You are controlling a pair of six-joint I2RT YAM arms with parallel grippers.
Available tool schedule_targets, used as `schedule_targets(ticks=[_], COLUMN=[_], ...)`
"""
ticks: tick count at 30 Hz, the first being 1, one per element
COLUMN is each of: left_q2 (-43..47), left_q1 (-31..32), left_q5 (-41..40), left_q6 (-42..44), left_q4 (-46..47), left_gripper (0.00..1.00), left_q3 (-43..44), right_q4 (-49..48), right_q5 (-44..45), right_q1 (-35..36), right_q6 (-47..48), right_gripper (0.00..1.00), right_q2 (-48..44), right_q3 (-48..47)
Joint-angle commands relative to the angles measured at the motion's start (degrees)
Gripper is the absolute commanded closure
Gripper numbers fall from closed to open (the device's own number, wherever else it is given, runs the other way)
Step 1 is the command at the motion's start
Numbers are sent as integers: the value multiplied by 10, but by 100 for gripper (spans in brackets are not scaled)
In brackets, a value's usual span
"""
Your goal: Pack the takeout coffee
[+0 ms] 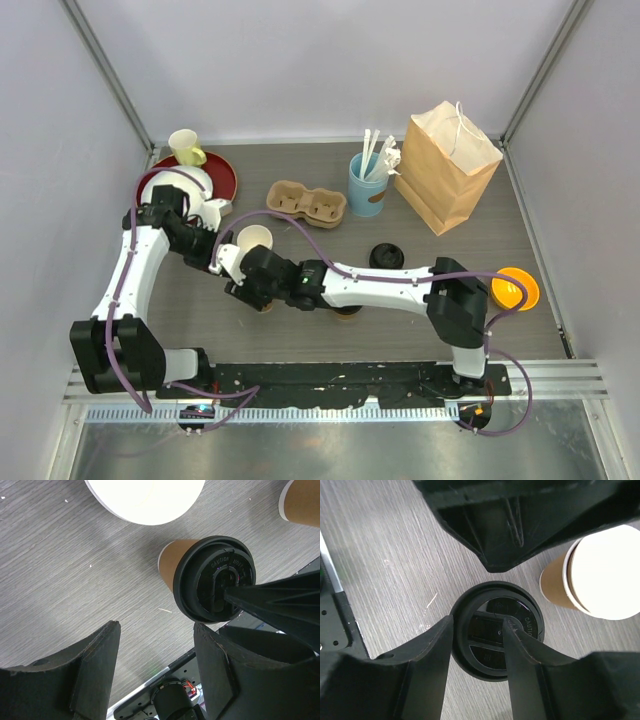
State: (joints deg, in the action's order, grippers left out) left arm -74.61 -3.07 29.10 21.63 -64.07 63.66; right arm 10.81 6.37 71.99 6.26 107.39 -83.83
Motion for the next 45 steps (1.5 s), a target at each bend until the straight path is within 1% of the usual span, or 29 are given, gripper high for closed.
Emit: schedule_targets(ticks=[1, 3, 6, 9, 10, 12, 15, 18, 21, 25, 27, 28, 29, 35, 40, 45], left_q2=[10, 10, 10, 9, 10, 8, 7, 4, 4, 3, 4, 3, 4, 2, 2, -1], left_q1=[1, 1, 0, 0, 1, 1, 1, 0, 0, 1, 0, 1, 1, 1, -1, -3], left_q5=[-1, 1, 1, 3, 3, 3, 3, 6, 9, 8, 9, 9, 9, 7, 4, -5], left_q6=[1, 3, 4, 7, 8, 10, 11, 12, 12, 15, 17, 17, 18, 19, 21, 20], left_q4=[11, 11, 11, 9, 7, 6, 4, 4, 4, 2, 0, 0, -2, -2, -1, 3], left_gripper=[36, 36, 36, 36, 36, 36, 36, 36, 36, 36, 36, 36, 36, 36, 36, 36], left_q3=[1, 1, 1, 1, 1, 1, 2, 5, 5, 7, 6, 8, 7, 11, 9, 8], right_q4=[34, 35, 36, 40, 41, 45, 48, 58, 58, 60, 59, 62, 65, 119, 170, 180], right_q5=[29, 25, 26, 22, 19, 16, 14, 8, -2, -18, -44, -82, -93, -136, -138, -147], right_q1=[1, 1, 1, 1, 1, 1, 1, 1, 1, -3, -12, -19, -33, -47, -47, -47], right_q6=[-17, -15, -9, -6, -6, -6, -6, -7, -9, -5, -13, -20, -26, -20, -14, -14], right_gripper=[52, 53, 58, 67, 73, 80, 85, 94, 98, 98, 99, 99, 99, 99, 99, 99], right_q2=[24, 26, 33, 38, 39, 35, 27, 25, 19, 20, 22, 25, 26, 51, 71, 77], right_q3=[-46, -48, -54, -56, -56, -56, -59, -68, -70, -76, -83, -86, -91, -149, -177, -174])
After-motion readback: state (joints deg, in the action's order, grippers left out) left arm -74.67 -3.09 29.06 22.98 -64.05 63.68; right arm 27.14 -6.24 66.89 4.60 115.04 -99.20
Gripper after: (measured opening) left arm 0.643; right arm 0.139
